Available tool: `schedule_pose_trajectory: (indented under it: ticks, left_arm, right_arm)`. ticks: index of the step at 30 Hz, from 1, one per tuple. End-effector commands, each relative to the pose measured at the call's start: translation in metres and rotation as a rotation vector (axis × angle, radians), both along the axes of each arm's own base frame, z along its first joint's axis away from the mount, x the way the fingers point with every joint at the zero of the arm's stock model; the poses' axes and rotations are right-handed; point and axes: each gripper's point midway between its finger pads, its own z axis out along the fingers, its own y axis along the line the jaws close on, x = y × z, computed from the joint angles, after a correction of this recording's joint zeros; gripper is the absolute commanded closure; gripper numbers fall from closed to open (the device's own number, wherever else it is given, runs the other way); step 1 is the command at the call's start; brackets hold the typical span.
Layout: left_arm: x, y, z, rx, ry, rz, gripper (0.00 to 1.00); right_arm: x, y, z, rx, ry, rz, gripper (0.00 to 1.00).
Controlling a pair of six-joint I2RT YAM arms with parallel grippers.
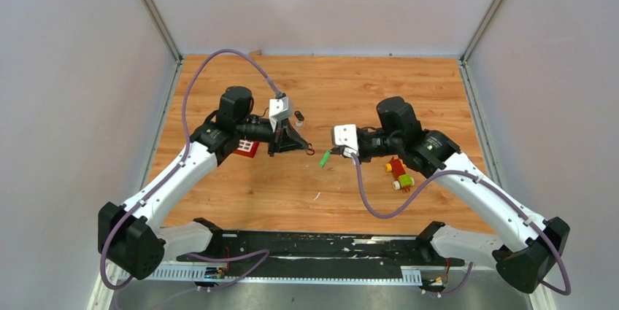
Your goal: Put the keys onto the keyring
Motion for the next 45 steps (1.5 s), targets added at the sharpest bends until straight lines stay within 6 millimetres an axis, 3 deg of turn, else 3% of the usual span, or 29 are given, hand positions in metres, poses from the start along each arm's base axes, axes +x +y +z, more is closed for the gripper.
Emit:
schedule_pose_trajectory:
  ticks: [1, 5, 10, 16, 29, 45]
  left_arm:
    - [-0.018, -0.019, 0.017, -0.044, 0.107, -0.072, 1.00]
    - [-0.039, -0.029, 0.008, -0.027, 0.179, -0.149, 1.00]
    - [-0.043, -0.027, 0.000, 0.047, 0.177, -0.169, 1.00]
    - [-0.047, -0.024, -0.012, 0.092, 0.217, -0.166, 1.00]
    - [-0.041, -0.029, -0.006, 0.055, 0.199, -0.107, 1.00]
    - [-0.041, -0.029, -0.019, 0.076, 0.214, -0.115, 1.00]
  right_arm:
    - [-0.004, 0.008, 0.011, 0.054, -0.102, 0.021, 1.00]
    - [-0.005, 0.011, 0.001, 0.005, -0.258, 0.009, 1.00]
    - [-0.013, 0.016, -0.003, -0.026, -0.372, 0.008, 1.00]
    - [-0.021, 0.017, -0.005, -0.005, -0.387, 0.029, 1.00]
    - [-0.031, 0.029, -0.020, -0.033, -0.456, 0.052, 1.00]
    - [-0.026, 0.030, -0.018, -0.038, -0.481, 0.009, 1.00]
